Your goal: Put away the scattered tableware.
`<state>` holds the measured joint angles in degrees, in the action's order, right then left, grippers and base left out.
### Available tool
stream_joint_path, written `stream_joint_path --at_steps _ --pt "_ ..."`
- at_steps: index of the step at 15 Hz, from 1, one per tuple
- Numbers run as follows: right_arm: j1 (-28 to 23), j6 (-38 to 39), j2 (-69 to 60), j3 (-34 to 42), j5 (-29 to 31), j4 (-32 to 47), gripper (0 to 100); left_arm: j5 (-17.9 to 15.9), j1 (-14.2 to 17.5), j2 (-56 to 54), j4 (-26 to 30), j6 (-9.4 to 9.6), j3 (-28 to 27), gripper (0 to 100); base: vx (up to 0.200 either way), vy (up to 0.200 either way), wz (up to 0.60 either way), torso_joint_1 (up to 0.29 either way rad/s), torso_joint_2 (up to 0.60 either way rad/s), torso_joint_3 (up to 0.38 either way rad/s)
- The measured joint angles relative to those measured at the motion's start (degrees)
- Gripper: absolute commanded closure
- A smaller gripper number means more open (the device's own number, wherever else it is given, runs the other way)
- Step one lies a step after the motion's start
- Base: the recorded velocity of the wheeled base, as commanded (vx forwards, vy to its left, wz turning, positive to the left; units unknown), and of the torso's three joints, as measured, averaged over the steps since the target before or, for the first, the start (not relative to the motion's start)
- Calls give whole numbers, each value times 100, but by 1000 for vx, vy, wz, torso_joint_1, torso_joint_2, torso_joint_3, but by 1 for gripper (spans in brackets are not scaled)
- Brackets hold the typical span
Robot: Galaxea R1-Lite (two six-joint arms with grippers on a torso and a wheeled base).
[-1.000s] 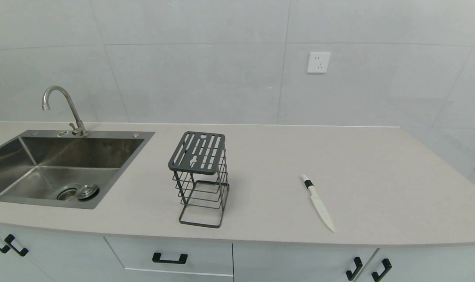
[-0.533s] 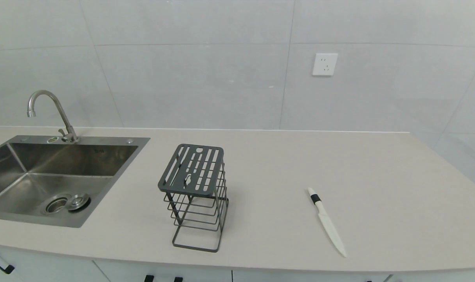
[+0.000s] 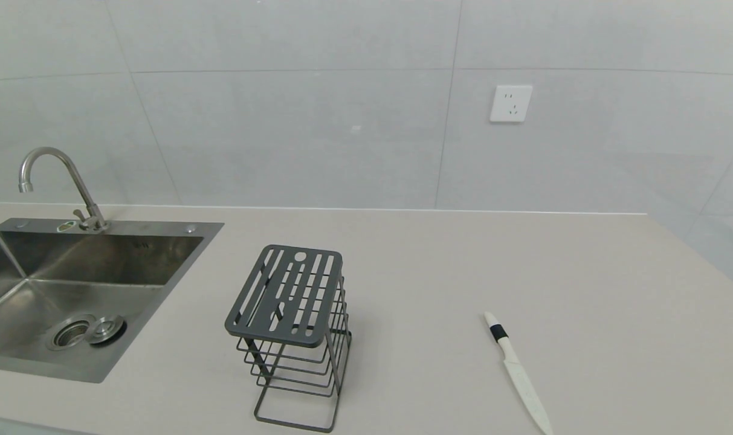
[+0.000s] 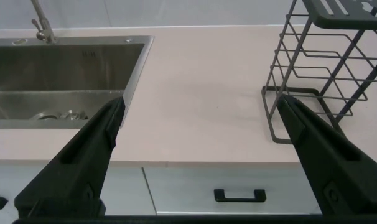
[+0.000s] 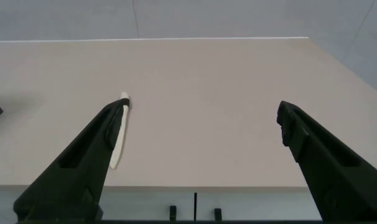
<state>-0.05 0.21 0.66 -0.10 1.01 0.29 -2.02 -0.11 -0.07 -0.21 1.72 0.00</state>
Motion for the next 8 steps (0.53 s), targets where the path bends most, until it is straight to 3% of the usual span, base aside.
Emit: stream_joint_path --at_steps 8 --pt "5 1 2 2 -46 -9 0 -2 -2 0 -4 13 0 0 0 0 0 0 0 0"
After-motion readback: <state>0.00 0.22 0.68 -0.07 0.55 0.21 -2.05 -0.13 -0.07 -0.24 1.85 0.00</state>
